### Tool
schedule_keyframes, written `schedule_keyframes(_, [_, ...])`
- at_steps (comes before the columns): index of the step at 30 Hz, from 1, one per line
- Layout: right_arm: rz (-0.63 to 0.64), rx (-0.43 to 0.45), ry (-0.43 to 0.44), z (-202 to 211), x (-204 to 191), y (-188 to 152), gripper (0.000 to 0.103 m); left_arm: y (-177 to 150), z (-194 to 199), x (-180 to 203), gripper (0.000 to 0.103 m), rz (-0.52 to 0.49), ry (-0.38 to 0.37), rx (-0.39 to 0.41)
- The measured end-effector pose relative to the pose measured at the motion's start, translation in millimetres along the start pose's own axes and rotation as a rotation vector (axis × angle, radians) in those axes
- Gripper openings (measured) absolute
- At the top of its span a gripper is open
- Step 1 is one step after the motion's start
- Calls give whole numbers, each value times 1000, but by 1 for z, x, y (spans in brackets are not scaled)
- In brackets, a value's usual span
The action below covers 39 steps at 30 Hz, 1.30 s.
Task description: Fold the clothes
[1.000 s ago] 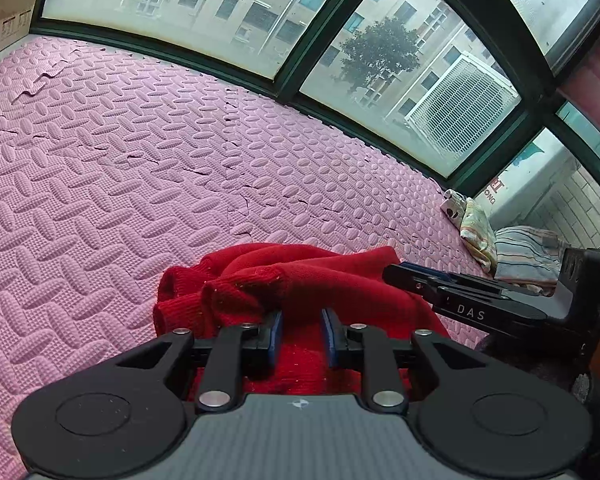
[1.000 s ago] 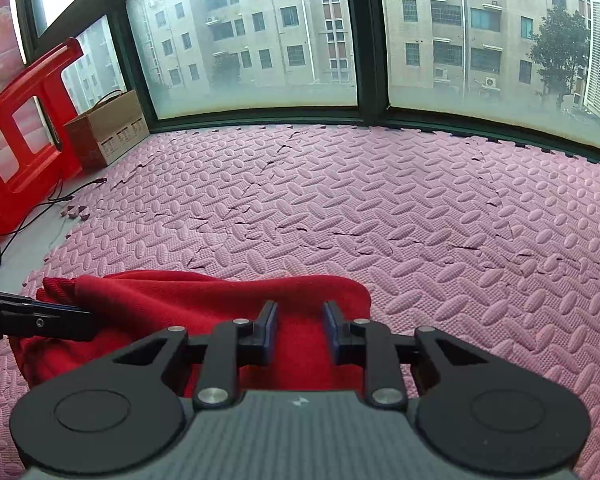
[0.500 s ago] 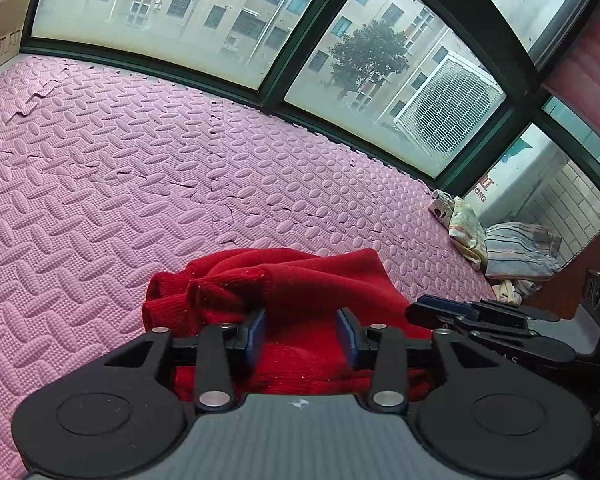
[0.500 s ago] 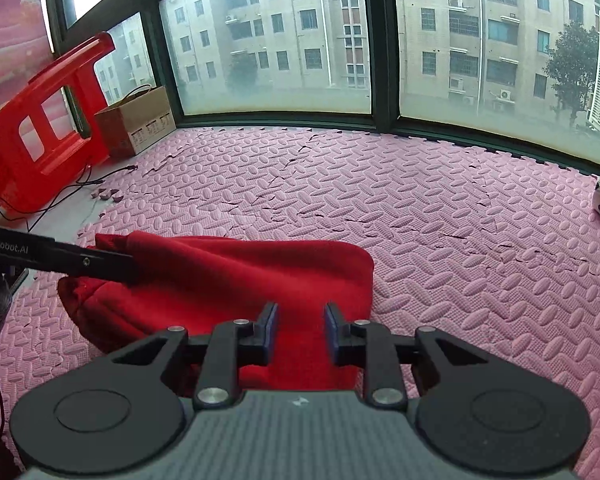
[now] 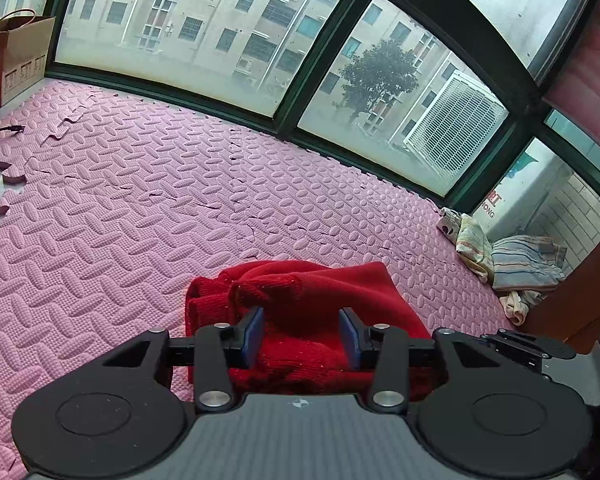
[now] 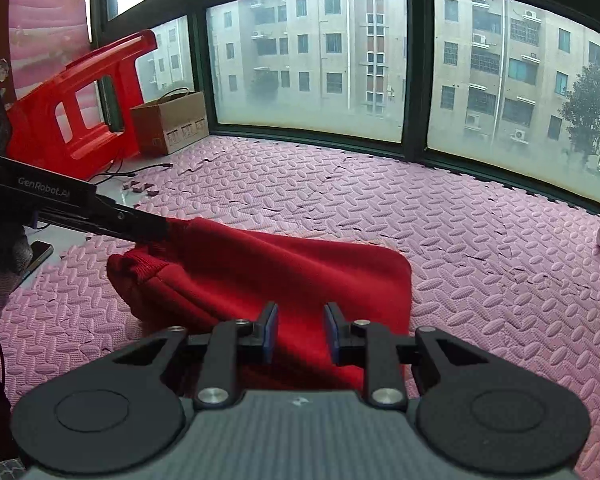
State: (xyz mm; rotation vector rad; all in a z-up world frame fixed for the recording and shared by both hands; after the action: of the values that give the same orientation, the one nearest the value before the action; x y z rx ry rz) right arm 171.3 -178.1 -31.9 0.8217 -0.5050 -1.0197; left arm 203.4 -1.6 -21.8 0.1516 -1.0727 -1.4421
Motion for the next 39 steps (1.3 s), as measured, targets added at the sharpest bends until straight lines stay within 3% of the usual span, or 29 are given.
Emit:
schedule_keyframes(5, [98, 10, 135, -6, -48, 10, 24, 19, -5, -1, 44, -24, 12, 11])
schedule_keyframes(10, [205, -3, 194, -16, -82, 12, 24, 26, -20, 3, 44, -60, 10, -30])
schedule_keyframes(14, [280, -6, 205, -19, -94, 9, 24, 30, -29, 4, 43, -78, 6, -55])
schedule_keyframes(21, [279, -15, 224, -27, -96, 10, 24, 32, -46, 7, 45, -112, -5, -123])
schedule_keyframes(27, [279, 1, 225, -20, -96, 7, 15, 24, -62, 11, 43, -149, -16, -207])
schedule_keyframes(29, [273, 8, 229, -17, -95, 7, 14, 21, -66, 13, 34, -172, -15, -220])
schedule_keyframes(31, [272, 12, 226, -15, -95, 6, 13, 20, -68, 15, 14, -198, -9, -228])
schedule_keyframes(34, [257, 35, 221, -8, -94, 6, 11, 24, -68, 17, 8, -246, 7, -205])
schedule_keyframes(39, [227, 47, 226, -8, -95, 7, 8, 32, -68, 17, 6, -269, 33, -156])
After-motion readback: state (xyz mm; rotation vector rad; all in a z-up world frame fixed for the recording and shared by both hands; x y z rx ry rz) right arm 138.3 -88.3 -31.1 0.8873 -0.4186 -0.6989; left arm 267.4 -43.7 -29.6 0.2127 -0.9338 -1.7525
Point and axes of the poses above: each gripper's, at about its wrist camera, not at the fingertips, and z roughly against the way its jaws point, x to its right, y to its top, the point moved 10 cm from there along -z, roughly the way its jaws point, and after that the axes turned 5 degrees about -y, right-handed, at the moved point
